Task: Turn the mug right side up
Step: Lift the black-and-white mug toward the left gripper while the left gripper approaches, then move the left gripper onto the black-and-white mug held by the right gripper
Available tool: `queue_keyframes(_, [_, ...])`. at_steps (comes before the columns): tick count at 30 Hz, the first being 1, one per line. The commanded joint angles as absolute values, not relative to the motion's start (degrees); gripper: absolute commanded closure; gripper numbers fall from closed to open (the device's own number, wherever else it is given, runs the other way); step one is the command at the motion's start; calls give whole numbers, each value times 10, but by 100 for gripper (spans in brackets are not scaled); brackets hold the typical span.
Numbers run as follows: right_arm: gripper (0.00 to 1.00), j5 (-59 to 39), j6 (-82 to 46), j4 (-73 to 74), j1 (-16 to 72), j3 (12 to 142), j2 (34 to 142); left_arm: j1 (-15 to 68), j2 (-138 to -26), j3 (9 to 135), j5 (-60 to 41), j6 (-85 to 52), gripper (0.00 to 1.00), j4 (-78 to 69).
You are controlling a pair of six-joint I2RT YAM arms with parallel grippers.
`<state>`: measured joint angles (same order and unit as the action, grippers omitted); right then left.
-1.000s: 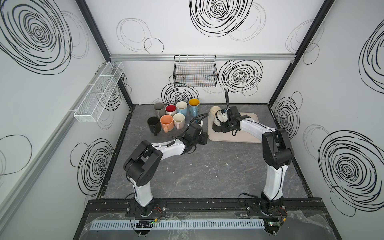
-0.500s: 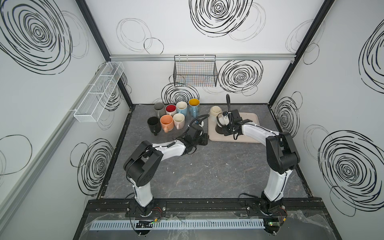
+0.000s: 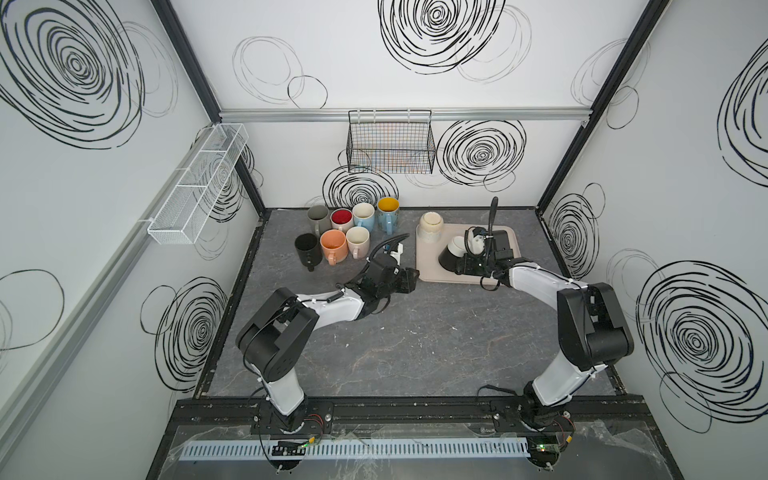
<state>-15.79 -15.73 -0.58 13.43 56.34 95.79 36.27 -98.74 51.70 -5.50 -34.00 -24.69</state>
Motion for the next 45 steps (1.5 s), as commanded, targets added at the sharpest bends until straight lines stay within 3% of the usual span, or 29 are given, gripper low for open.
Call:
queue_keyframes(1, [100, -247, -213, 121, 126, 554, 911, 354, -962, 509, -84, -372, 43, -329])
queue_keyframes(12, [100, -371, -306, 239, 141, 523, 840, 329, -945, 438, -163, -540, 36, -552])
queue_keyframes(21, [100, -364, -375, 346, 196, 491, 791, 346, -977, 425, -181, -660, 36, -708])
queue_keyframes(34, [100, -343, -464, 454, 236, 476, 780, 361, -1021, 436, -167, -744, 37, -809])
queue_keyframes(45, [100, -350, -535, 515, 256, 465, 787, 350, -1053, 476, -191, -796, 53, -899])
